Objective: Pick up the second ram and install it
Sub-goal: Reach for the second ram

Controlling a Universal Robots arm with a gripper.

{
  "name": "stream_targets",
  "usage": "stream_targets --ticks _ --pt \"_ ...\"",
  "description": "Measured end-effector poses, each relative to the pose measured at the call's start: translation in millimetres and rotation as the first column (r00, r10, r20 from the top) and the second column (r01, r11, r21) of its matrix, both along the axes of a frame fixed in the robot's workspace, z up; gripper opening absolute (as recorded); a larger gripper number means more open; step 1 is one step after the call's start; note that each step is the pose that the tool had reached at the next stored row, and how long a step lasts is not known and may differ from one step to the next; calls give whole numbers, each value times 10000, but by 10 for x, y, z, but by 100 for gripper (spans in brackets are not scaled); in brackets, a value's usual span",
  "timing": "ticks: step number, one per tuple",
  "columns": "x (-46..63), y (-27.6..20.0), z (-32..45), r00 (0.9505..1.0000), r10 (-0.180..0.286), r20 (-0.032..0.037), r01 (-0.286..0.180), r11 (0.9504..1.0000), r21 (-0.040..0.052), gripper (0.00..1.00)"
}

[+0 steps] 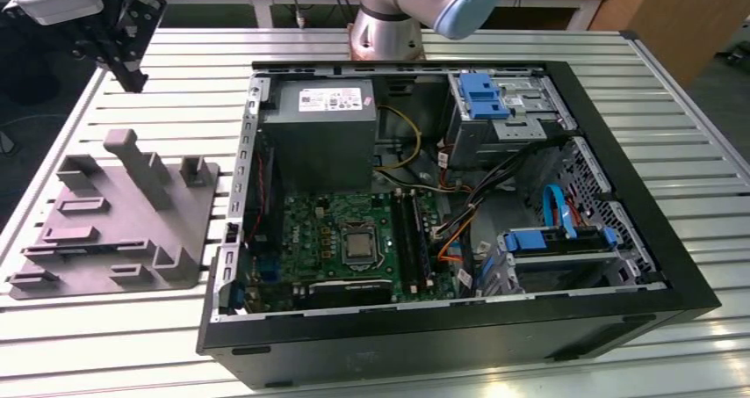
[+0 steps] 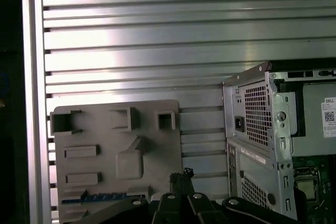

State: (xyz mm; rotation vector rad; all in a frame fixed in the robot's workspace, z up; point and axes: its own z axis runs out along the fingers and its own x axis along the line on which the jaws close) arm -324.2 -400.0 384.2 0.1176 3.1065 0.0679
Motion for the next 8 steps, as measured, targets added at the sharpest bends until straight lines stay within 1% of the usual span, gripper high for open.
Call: stream_targets --ticks 8 --pt "-90 0 -12 10000 1 0 -1 10000 0 11"
